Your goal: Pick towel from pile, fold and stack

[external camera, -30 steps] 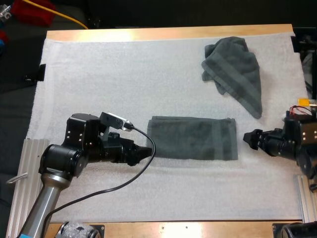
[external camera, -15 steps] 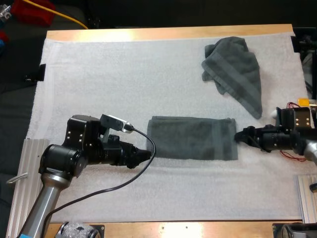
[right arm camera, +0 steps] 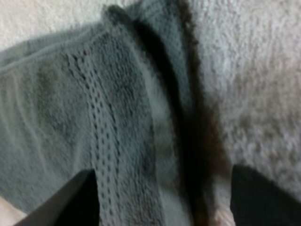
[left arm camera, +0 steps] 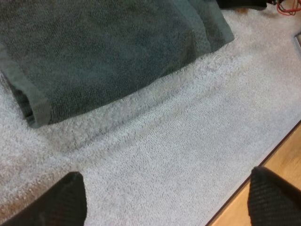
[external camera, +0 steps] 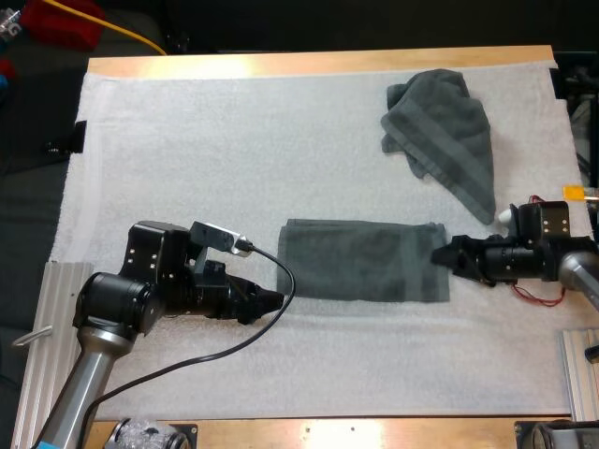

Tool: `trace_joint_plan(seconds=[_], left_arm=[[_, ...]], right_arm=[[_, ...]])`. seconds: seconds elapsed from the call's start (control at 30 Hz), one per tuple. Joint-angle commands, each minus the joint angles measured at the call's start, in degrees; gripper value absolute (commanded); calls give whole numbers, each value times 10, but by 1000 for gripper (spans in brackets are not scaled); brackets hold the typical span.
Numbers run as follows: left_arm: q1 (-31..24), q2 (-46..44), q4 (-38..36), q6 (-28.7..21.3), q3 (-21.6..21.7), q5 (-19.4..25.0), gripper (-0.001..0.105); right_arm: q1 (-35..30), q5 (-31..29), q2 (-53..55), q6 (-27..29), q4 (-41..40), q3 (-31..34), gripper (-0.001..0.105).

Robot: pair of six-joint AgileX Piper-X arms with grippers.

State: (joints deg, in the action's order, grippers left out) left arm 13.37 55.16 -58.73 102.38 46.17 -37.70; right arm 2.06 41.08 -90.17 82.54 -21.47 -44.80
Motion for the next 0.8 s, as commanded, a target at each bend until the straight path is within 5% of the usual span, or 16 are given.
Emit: trace_joint_plan(seconds=[0.0, 0.53, 0.77], left_arm=[[0, -3, -2, -6, 4, 7, 69], [0, -3, -2, -9, 4, 7, 69], [0, -3, -5, -9, 4, 7, 69]], right_arm=[[6, 9, -6, -5, 2, -3, 61], [69, -1, -37, -33, 1, -3, 59], [69, -3, -35, -42, -10, -3, 14]])
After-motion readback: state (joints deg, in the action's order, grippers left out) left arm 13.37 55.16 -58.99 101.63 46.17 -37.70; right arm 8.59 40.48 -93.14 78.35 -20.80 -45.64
